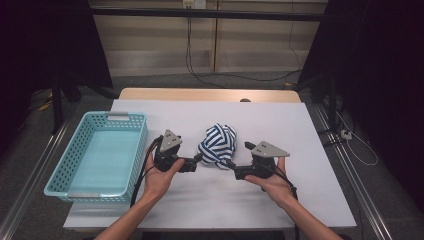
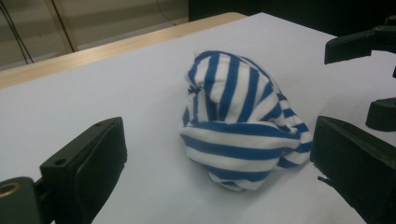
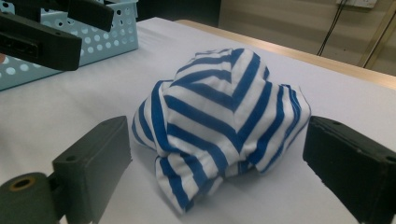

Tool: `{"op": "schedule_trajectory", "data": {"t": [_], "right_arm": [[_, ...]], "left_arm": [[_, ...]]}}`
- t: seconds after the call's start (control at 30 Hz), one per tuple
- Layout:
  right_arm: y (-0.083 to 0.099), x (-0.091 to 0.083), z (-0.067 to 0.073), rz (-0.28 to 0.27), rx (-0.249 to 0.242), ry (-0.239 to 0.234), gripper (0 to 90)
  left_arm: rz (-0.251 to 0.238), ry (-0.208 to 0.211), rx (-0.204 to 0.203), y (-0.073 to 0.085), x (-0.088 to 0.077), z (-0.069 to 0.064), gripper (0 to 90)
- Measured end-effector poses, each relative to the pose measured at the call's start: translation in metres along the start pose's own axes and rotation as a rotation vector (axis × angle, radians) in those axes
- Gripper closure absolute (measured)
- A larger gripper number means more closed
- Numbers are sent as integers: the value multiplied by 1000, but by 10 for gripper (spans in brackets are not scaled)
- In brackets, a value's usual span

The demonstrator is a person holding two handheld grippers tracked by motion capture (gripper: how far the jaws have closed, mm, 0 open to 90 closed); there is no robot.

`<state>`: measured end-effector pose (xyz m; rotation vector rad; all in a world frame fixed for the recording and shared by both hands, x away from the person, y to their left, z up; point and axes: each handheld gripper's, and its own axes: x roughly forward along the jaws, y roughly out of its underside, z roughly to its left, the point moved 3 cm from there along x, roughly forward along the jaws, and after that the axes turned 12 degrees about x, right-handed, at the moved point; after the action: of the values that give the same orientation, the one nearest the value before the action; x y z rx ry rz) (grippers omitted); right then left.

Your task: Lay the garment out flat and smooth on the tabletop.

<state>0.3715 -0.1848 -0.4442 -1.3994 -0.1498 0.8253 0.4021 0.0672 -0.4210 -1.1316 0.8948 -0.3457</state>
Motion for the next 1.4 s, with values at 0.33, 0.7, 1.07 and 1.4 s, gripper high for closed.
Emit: {"op": "schedule_trajectory", "data": {"t": [0.33,0.7,1.07,1.4], "right_arm": [[-16,32,4,39,-57,-7,273],[-7,55,2,189,-104,21,580],[-29,37,13,133,-148,-35,736],[-29,39,9,164,-85,-54,693]], "left_arm": [[22,-9,0,3,12,5,51],[83,24,-18,5,32,8,41],[36,30,95,-2,26,2,68],[124,138,91,-5,35,-19,530]]}}
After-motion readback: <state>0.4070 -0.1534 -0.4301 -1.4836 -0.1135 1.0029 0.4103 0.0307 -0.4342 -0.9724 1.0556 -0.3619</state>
